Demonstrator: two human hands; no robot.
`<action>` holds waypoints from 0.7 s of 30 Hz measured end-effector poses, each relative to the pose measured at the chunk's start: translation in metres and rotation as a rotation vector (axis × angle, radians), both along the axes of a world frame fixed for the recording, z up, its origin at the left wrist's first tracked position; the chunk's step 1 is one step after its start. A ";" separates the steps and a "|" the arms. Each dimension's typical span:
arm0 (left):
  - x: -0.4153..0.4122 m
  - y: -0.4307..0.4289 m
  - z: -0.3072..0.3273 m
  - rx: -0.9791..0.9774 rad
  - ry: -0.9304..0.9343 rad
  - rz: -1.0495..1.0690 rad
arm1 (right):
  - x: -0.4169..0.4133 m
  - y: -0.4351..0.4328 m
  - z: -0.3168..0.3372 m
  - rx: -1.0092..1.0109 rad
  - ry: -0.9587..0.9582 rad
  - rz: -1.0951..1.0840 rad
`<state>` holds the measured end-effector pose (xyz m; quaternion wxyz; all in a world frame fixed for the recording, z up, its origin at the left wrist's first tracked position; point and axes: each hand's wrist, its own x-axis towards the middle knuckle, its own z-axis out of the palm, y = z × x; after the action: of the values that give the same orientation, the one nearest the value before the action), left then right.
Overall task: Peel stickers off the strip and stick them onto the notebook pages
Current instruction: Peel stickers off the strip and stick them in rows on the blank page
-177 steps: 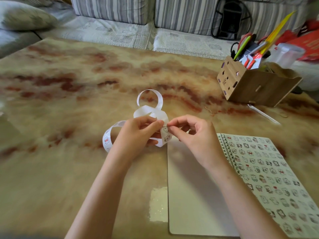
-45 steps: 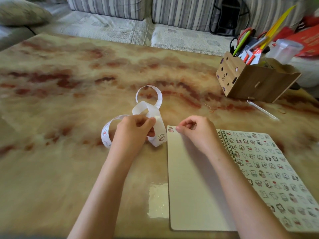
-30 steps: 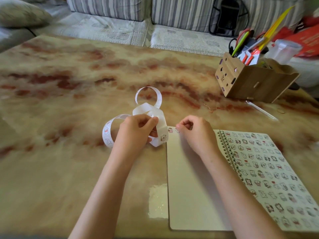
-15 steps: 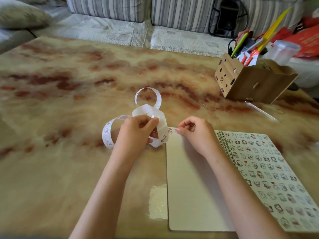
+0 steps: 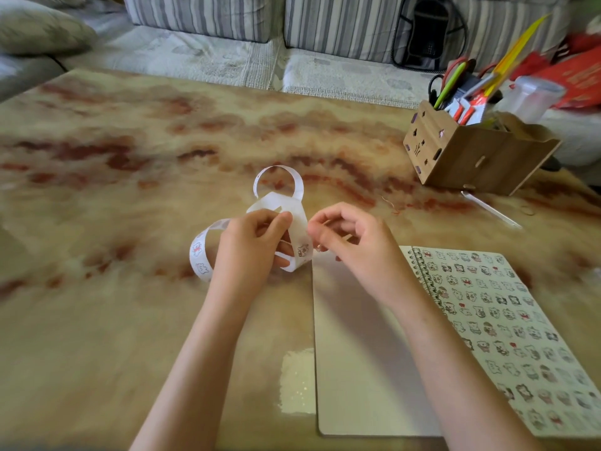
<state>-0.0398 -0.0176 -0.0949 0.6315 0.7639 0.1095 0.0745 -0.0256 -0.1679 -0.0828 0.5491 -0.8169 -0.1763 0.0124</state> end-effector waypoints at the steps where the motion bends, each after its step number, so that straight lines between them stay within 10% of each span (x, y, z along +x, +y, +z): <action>1: 0.000 0.000 0.000 -0.003 -0.012 0.011 | -0.001 0.001 0.000 0.005 0.001 0.006; 21: -0.003 -0.002 0.004 -0.143 0.018 -0.085 | 0.003 0.001 -0.006 0.160 -0.019 -0.070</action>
<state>-0.0424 -0.0194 -0.0908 0.6862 0.7213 0.0875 0.0327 -0.0229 -0.1665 -0.0893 0.6109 -0.7762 -0.1536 -0.0288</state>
